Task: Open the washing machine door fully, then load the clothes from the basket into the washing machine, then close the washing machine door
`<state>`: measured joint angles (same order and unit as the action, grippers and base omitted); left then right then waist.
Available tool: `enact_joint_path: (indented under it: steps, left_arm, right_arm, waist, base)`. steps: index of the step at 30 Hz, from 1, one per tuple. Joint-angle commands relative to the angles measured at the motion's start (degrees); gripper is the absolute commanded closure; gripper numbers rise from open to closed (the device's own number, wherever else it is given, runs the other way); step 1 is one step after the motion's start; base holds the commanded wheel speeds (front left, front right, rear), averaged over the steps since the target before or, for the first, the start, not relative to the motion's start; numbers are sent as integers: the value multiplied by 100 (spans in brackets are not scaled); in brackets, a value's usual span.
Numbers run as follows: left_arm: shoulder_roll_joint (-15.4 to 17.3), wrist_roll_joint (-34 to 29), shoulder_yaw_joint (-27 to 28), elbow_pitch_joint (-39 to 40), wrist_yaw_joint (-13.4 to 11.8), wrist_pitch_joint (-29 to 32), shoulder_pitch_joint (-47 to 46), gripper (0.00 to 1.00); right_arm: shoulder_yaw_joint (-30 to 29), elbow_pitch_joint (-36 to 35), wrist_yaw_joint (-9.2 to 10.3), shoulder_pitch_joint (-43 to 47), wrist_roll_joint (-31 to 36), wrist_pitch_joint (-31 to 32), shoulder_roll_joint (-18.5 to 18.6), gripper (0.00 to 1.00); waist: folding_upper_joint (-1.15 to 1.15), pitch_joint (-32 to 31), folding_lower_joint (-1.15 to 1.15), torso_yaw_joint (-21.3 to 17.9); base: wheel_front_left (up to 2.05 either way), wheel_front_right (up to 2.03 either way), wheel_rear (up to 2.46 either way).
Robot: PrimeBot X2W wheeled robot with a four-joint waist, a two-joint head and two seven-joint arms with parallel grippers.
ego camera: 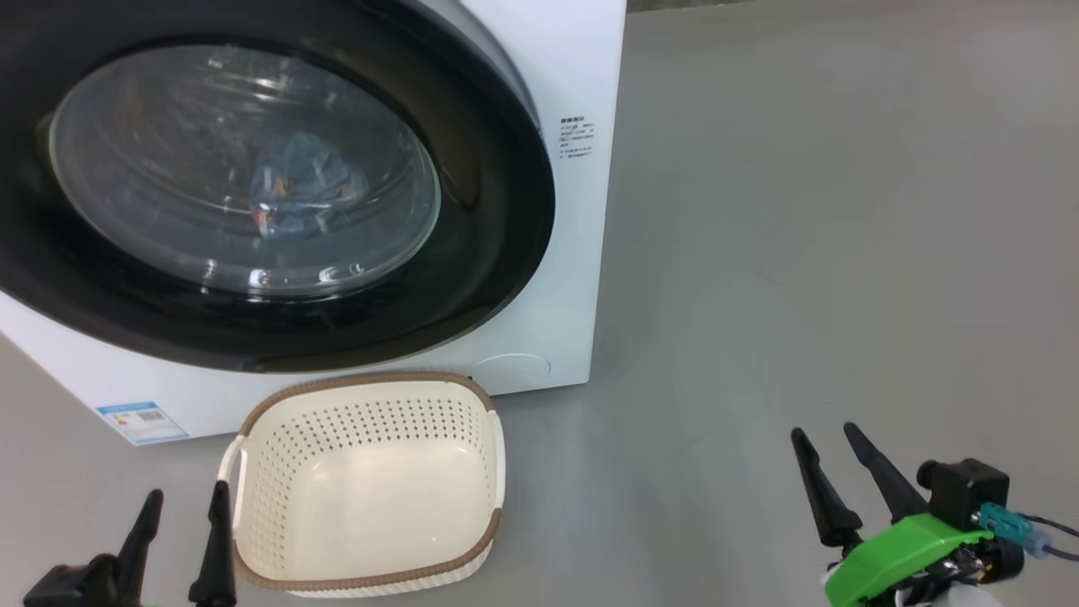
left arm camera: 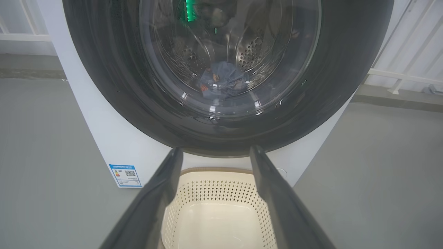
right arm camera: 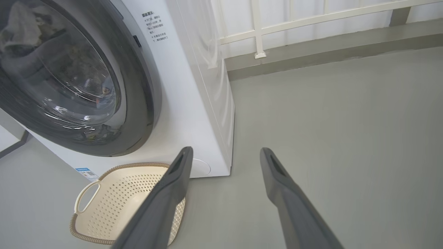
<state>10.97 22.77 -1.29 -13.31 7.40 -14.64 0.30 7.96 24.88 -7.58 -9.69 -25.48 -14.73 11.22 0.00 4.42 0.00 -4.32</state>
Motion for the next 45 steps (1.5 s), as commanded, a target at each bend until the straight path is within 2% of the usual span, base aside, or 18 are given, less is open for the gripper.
enact_joint_path:
  steps: [1, 38, 39, 44, 45]
  left_arm:
    - [154, -76, 267, 132, 9, -36, -48, 0]
    - [86, -370, 484, 68, 9, -36, -105, 0]
    - [-24, -341, 258, -19, 0, 0, 85, 100]
    - [-208, -326, 188, -236, -1, 8, 112, 100]
    - [-330, -322, 149, -366, -1, 13, 116, 100]
  right_arm:
    - [33, -160, 9, 83, 54, -27, 77, 0]
    - [-151, -260, 9, 99, 162, -27, -22, 0]
    - [-258, -116, 0, 162, 90, 0, -49, 100]
    - [-243, 108, 0, 201, 59, 8, -140, 100]
    - [-236, 232, 0, 270, 56, 11, -210, 100]
  waist:
    - [0, -37, 0, -39]
    - [0, 143, 0, -34]
    - [0, 144, 0, -35]
    - [0, 146, 0, -34]
    - [0, 147, 0, -34]
  base:
    - [0, 0, 0]
    - [0, 0, 0]
    - [0, 0, 0]
    - [0, 0, 0]
    - [0, 0, 0]
